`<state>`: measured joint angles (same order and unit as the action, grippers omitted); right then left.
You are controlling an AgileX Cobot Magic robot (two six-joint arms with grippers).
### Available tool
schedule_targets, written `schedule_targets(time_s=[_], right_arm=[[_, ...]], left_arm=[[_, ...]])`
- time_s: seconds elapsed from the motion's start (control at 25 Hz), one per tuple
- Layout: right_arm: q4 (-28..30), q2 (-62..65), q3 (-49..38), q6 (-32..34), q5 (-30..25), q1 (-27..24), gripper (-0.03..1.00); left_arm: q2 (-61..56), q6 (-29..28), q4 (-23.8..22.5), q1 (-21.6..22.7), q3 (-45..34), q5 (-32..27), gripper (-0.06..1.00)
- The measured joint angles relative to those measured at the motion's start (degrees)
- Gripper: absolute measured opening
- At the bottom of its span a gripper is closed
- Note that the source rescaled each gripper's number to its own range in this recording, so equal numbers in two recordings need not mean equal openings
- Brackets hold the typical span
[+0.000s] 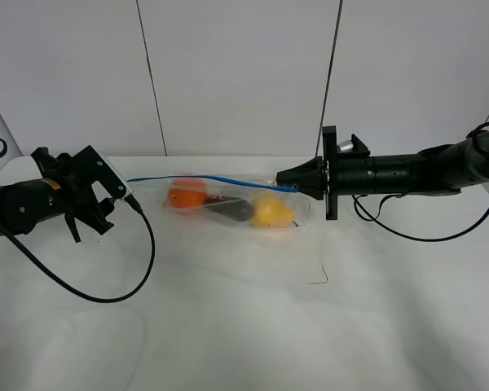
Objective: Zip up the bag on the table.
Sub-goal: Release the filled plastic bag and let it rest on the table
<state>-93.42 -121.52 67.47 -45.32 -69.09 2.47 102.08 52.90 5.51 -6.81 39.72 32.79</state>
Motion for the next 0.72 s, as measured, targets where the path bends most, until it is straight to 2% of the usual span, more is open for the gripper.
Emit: schedule_targets(time_s=[0.28,0.44,0.6,0.72], right_arm=[[-0.1,0.0,0.0,0.4,0.0,0.0,0.0],[-0.5,0.0,0.0,0.7,0.1,0.0,0.0],[-0.7,0.0,0.0,0.7,0.1,0.0,0.0],[-0.8,0.0,0.0,0.9,0.2,0.0,0.0]], left_arm=[[0.0,-26.2,0.9,3.7,0.0,0.2,0.9],[-0.1,-37.0,0.9,6.1,0.2,-3.8,0.9],[-0.5,-39.7,0.4,7.1,4.5,-18.6,0.9],[-0.5,-39.3,0.0,7.1,10.9,-34.3,0.9]])
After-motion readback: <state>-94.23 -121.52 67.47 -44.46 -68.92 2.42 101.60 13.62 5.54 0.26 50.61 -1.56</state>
